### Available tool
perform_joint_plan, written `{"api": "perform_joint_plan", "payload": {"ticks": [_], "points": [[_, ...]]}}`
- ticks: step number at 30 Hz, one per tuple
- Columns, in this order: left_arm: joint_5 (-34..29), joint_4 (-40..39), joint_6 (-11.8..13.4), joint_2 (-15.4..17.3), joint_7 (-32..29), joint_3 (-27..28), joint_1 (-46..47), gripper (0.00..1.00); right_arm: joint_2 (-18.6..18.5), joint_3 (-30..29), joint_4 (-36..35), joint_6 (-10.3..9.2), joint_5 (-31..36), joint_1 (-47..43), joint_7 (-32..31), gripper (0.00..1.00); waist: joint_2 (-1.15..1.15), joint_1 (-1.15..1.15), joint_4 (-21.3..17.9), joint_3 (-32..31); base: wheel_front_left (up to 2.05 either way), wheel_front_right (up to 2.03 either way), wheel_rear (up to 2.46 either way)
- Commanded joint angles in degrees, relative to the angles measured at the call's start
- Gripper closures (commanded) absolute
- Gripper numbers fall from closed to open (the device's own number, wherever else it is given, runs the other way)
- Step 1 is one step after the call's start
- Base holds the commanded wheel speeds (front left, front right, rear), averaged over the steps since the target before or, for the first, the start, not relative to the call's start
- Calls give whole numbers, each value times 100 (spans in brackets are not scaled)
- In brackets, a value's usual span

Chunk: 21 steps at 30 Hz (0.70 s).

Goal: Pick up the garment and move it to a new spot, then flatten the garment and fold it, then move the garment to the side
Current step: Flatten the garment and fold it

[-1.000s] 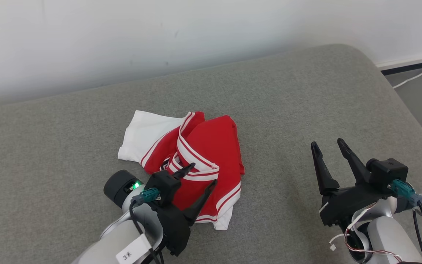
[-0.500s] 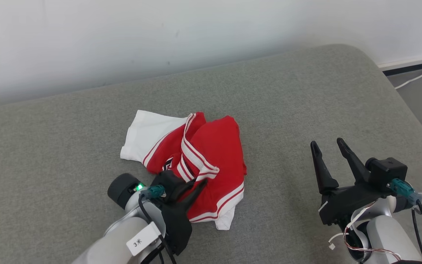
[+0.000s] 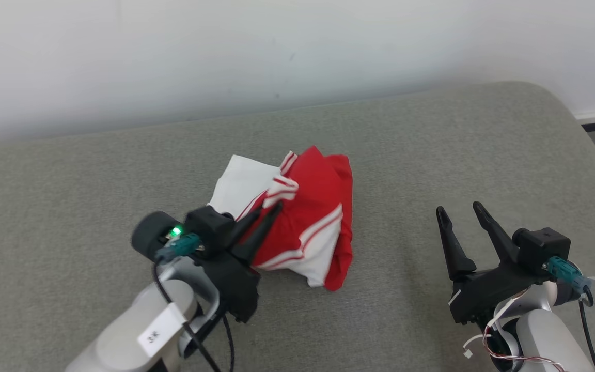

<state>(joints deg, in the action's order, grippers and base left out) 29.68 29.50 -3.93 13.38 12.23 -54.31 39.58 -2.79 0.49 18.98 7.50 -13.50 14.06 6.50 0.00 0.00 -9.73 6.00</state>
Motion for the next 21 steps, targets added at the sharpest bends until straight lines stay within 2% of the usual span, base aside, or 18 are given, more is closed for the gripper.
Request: {"api": "perform_joint_plan", "payload": {"ticks": [1,11,21], "points": [[24,-50,36,55,46,43,-30,100,-18,-23,-15,-1,24,-35,-4,0,0,0,144,-55,0,0,0],[403,-835,630,771,97,586,-710,100,-18,-20,-54,-2,50,-122,-66,0,0,0,740,-139,0,0,0],[834,-992,925,1146,192,918,-1574,100,-18,32,-70,-2,50,-156,-123,0,0,0,1142,-202,0,0,0]]}}
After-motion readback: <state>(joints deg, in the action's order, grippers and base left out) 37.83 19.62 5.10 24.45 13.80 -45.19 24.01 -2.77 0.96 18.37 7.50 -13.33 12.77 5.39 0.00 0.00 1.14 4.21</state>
